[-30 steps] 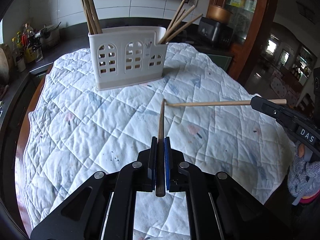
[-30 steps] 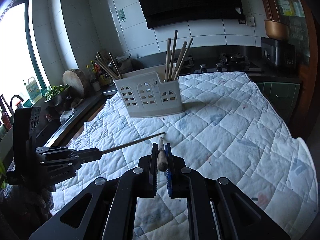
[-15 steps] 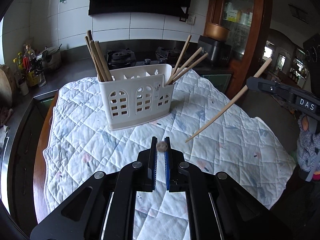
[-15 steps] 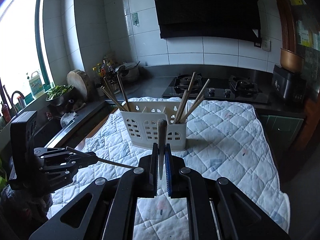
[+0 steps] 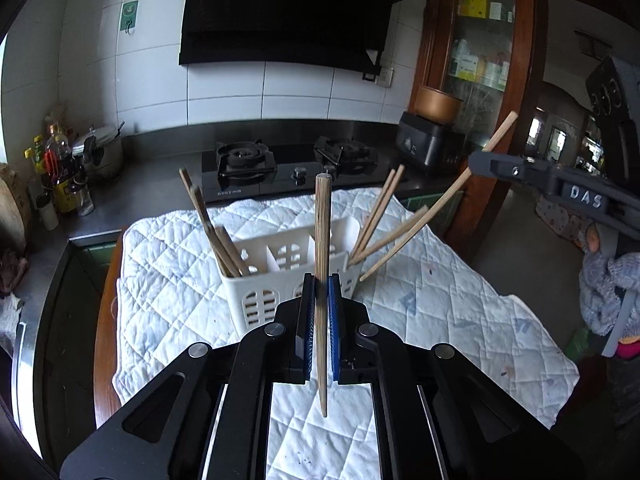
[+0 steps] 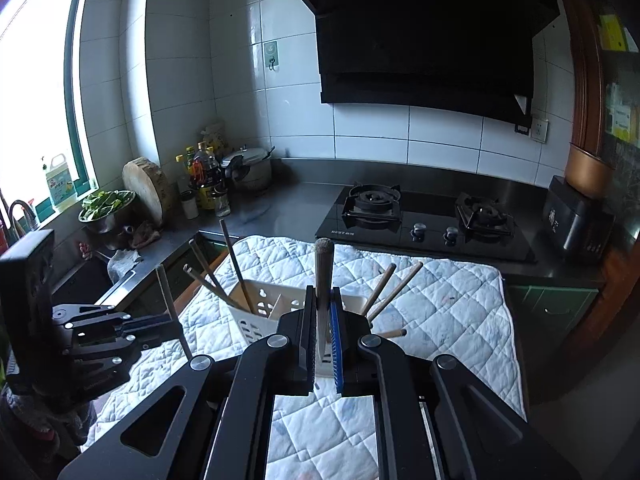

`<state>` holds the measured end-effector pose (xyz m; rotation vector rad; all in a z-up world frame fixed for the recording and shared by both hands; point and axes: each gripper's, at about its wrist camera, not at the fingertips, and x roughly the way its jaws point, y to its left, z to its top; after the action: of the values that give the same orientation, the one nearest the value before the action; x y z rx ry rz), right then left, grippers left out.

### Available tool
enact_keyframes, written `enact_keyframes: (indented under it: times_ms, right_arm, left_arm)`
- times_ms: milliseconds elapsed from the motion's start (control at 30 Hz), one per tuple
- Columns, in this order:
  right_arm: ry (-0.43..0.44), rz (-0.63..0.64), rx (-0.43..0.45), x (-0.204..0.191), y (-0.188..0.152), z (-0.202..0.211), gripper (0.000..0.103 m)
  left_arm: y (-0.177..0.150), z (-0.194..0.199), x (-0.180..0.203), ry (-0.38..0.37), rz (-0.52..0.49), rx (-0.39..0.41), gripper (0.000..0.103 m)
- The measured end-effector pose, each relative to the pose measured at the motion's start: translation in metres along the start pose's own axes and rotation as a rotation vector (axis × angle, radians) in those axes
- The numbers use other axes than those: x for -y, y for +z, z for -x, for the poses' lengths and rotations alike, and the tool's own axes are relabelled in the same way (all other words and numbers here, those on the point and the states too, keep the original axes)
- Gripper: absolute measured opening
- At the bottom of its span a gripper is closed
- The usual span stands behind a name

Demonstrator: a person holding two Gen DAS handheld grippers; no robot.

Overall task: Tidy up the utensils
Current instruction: 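Lift both grippers' chopsticks up over the white holder, then lower the left gripper's chopstick into the holder while the right gripper inserts its own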

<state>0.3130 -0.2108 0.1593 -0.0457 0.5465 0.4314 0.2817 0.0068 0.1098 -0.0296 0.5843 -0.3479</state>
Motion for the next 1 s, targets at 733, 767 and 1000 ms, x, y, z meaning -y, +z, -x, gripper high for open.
enact_keyframes:
  times_ms: [733,767,1000]
  right_arm:
    - [-0.039,0.004,-0.082,0.001,0.014,-0.086,0.007]
    - [-0.039,0.006,-0.085,0.001,0.013,-0.087,0.007]
    - [-0.038,0.010,-0.101,0.001,0.009,-0.094,0.007]
  left_arm:
    - [0.074,-0.037,-0.040,0.158,0.054,0.109,0.005]
    - [0.073,-0.040,-0.041,0.158,0.050,0.100,0.005]
    - [0.065,-0.050,-0.041,0.152,0.022,0.064,0.005]
